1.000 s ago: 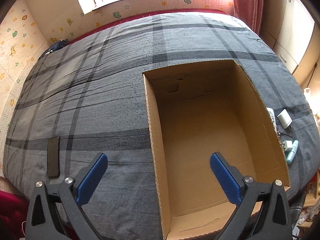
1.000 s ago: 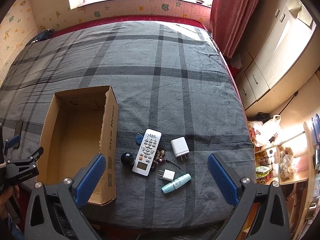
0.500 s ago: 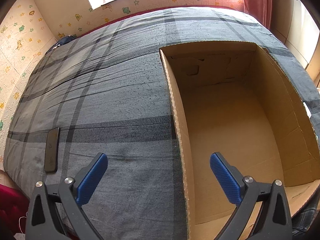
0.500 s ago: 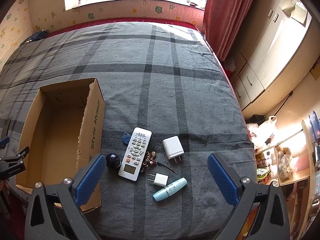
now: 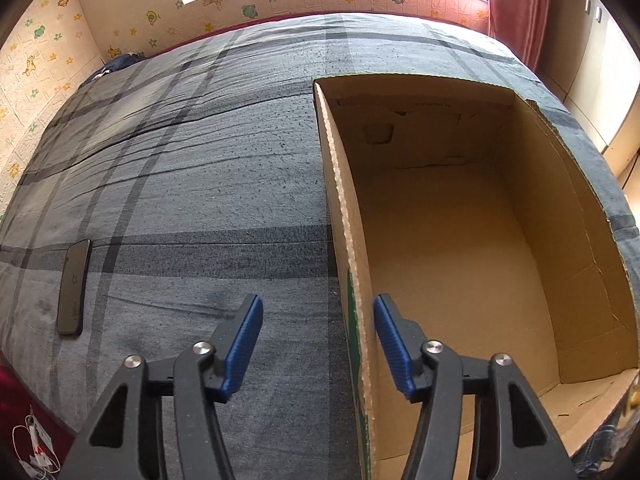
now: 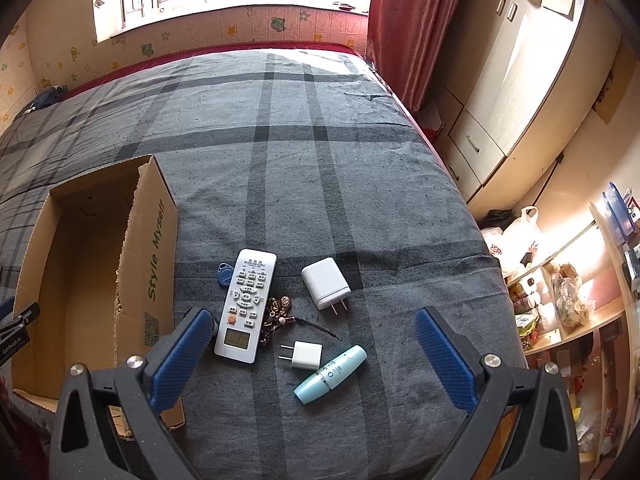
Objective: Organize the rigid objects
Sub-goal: 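Move the left tool to the box wall and clamp its edge, then lower the right tool onto the light-blue bottle and close on it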
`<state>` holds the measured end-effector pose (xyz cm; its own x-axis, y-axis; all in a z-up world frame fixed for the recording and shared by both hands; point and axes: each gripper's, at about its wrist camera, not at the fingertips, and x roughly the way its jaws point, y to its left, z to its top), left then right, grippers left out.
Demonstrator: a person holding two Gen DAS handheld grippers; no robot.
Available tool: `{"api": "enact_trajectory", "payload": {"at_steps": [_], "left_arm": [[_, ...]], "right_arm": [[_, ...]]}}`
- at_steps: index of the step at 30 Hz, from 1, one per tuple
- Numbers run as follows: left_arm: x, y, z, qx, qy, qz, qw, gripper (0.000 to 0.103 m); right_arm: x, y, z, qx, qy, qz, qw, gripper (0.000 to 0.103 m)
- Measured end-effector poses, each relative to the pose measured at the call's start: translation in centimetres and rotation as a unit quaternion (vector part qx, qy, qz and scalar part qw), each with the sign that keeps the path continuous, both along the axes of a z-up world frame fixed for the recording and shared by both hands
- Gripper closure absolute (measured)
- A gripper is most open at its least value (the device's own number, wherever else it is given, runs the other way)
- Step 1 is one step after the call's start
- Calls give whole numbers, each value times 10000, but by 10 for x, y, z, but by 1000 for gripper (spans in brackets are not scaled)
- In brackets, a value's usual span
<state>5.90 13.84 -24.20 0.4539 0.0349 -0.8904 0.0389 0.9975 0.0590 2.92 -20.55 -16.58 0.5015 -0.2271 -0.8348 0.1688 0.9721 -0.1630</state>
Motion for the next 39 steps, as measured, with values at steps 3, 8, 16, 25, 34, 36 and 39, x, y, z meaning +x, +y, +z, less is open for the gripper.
{"api": "enact_trajectory", "payload": {"at_steps": [3, 8, 16, 25, 34, 36, 39], "left_arm": [[0, -9, -1, -147, 16, -155, 9998, 74], [2, -19, -5, -31, 76, -97, 9999, 87], [3, -18, -9, -109, 189, -6, 9998, 88], [0, -16, -16, -127, 228, 53, 9996, 88], [-2, -17, -16, -122, 193, 67, 9997, 88], [-2, -16, -16, -139, 184, 78, 9997, 88], [-2, -16, -16, -142, 177, 90, 9997, 88]], "right_arm": [[-2, 0, -4, -21, 7, -10, 10000, 0], [-4, 1, -8, -93, -13, -38, 9999, 0], [-4, -4, -6, -183, -94, -37, 9998, 0], [-1, -16, -18, 32, 53, 0, 10000, 0], [-4, -34, -49, 280, 381, -111, 9988, 0], [-5, -38, -59, 296, 477, -161, 9983, 0], [-5, -42, -75, 339, 642, -196, 9972, 0]]}}
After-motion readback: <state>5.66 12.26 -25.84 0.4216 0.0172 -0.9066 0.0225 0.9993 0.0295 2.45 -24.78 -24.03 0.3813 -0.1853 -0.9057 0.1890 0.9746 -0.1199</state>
